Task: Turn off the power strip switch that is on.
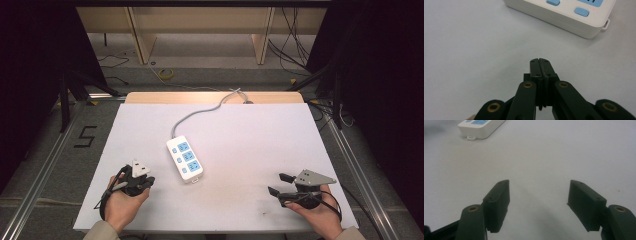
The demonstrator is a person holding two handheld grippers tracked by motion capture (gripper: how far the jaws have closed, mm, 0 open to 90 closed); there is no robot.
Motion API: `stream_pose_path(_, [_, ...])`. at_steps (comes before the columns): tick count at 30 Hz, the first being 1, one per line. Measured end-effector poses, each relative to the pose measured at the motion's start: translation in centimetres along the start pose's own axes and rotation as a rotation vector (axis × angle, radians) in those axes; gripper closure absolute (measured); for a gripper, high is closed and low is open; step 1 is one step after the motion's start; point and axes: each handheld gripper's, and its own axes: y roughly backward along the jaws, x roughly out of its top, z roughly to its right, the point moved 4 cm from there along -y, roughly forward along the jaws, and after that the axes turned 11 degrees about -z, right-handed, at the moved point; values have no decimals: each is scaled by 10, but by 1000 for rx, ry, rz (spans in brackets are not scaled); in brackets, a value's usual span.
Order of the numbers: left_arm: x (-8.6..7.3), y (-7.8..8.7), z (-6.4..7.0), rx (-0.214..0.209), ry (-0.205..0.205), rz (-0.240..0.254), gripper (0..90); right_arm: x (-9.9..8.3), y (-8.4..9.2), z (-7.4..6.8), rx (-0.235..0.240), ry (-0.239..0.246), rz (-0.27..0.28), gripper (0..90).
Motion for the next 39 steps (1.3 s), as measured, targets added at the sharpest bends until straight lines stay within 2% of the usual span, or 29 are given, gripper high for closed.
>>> stream_pose_path(39, [20, -2, 9, -37, -21, -1, 896, 0, 1, 0, 0, 3, 2, 347])
